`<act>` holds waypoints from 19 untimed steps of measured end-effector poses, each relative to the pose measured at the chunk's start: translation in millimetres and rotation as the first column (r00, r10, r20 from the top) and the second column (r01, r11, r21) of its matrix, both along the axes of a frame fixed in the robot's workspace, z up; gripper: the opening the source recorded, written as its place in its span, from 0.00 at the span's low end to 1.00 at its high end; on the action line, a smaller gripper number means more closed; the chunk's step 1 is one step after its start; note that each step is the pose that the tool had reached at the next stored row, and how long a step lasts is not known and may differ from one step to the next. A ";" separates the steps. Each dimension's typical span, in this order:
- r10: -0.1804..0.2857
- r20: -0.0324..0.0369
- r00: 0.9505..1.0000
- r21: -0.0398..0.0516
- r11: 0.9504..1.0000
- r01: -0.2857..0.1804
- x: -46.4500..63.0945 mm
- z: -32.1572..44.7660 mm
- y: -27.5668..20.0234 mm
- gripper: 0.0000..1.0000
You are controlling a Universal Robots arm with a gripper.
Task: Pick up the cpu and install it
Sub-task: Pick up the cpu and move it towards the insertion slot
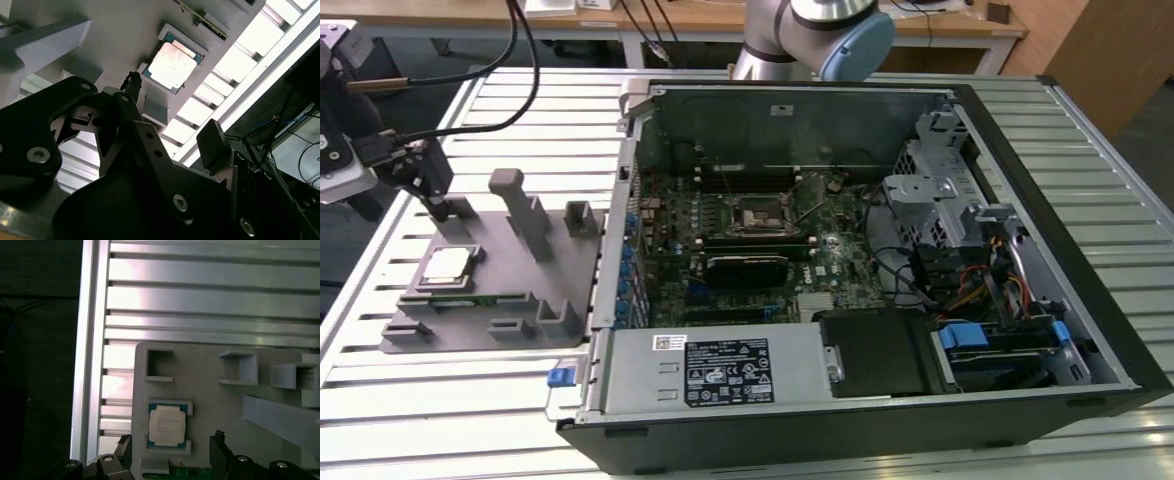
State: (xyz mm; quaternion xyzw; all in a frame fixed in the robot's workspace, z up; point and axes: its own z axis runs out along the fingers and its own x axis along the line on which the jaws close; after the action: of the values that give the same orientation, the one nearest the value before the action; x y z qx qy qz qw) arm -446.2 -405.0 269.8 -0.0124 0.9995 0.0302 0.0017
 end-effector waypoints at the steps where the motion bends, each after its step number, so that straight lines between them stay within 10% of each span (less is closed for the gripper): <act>1: 0.000 0.000 1.000 0.000 1.000 0.000 0.0 -0.5 0.0 0.72; 19: 0.000 0.000 1.000 0.005 1.000 0.000 0.0 -8.9 -2.4 0.72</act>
State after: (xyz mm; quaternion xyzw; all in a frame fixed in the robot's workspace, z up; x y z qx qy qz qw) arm -446.2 -407.3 260.9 -0.0123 0.9994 0.0326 0.0019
